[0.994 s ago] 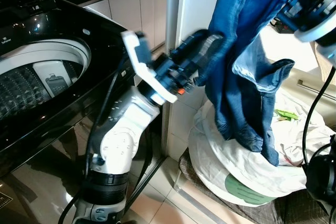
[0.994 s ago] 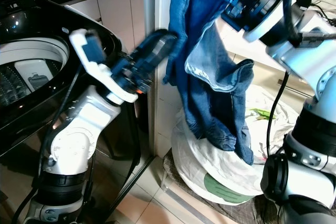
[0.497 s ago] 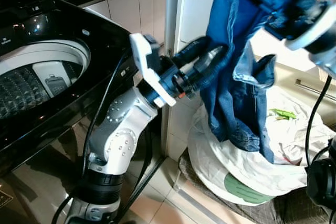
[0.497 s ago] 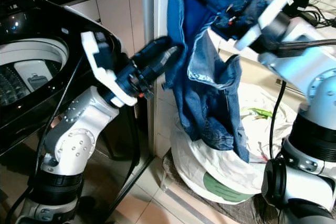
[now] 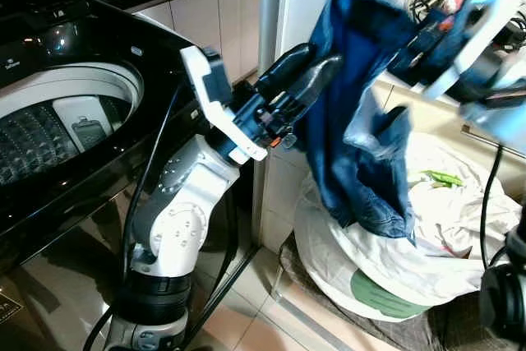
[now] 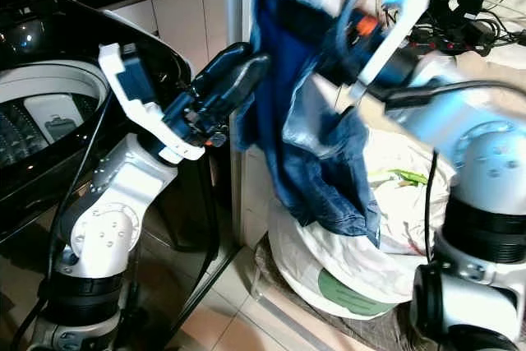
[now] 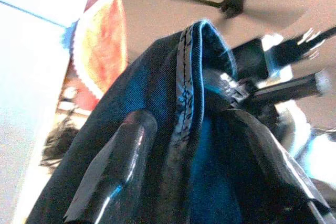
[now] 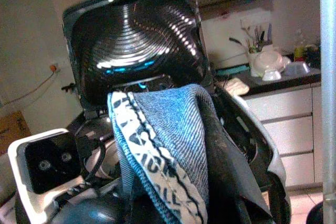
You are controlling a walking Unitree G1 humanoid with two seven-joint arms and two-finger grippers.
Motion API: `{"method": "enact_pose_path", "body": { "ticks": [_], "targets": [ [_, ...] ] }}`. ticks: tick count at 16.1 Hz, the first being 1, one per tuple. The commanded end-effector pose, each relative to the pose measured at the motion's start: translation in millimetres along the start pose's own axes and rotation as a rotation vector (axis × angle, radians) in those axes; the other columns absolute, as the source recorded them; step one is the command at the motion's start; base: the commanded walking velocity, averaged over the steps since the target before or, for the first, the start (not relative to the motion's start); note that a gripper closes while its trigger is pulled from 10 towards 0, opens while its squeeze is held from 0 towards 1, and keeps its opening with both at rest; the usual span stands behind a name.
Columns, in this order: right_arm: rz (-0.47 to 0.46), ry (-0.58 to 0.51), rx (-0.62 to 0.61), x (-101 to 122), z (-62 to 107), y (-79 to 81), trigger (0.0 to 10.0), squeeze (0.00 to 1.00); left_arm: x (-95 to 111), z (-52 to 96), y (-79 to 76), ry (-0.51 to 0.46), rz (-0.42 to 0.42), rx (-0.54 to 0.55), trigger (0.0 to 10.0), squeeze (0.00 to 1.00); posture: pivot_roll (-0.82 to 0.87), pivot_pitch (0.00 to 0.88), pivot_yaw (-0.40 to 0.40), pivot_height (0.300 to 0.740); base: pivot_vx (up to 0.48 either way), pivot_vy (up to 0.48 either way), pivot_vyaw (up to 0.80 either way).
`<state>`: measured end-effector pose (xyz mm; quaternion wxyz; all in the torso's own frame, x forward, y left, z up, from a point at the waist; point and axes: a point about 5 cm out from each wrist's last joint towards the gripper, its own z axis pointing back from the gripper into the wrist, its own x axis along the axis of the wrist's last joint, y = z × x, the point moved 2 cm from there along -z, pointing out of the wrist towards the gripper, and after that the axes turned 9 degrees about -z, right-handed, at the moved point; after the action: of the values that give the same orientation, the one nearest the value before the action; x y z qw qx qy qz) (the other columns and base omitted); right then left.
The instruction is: Clothes washing
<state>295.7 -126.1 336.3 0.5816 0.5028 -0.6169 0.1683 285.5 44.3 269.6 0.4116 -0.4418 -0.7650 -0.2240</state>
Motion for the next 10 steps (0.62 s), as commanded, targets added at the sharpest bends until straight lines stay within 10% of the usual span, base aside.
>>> {"method": "enact_pose_path", "body": {
  "ticks": [1,7,8,10],
  "targets": [
    [0.037,-0.018,0.022,4,-1.3,7.0,0.0,0.00,-10,-4.1,4.7,0.079,-0.099,0.036,10.0,0.00,-0.07,0.000,-0.025,0.740,0.000,0.000,0.00],
    [0.046,-0.017,0.043,2,-2.6,11.1,0.0,0.00,-20,1.6,19.3,0.186,-0.251,0.099,10.0,0.00,-0.07,0.000,-0.024,0.740,0.000,0.000,0.00],
    [0.046,-0.017,0.044,2,-2.6,11.1,0.0,0.00,-20,2.1,20.4,0.171,-0.251,0.110,0.4,0.00,-0.07,0.000,-0.026,0.740,0.000,0.000,0.00],
    [0.046,-0.017,0.043,2,-2.8,10.8,0.0,0.00,-19,3.1,22.1,0.163,-0.254,0.120,0.0,0.00,-0.07,0.000,-0.026,0.740,0.000,0.000,0.00]
  ]
}}
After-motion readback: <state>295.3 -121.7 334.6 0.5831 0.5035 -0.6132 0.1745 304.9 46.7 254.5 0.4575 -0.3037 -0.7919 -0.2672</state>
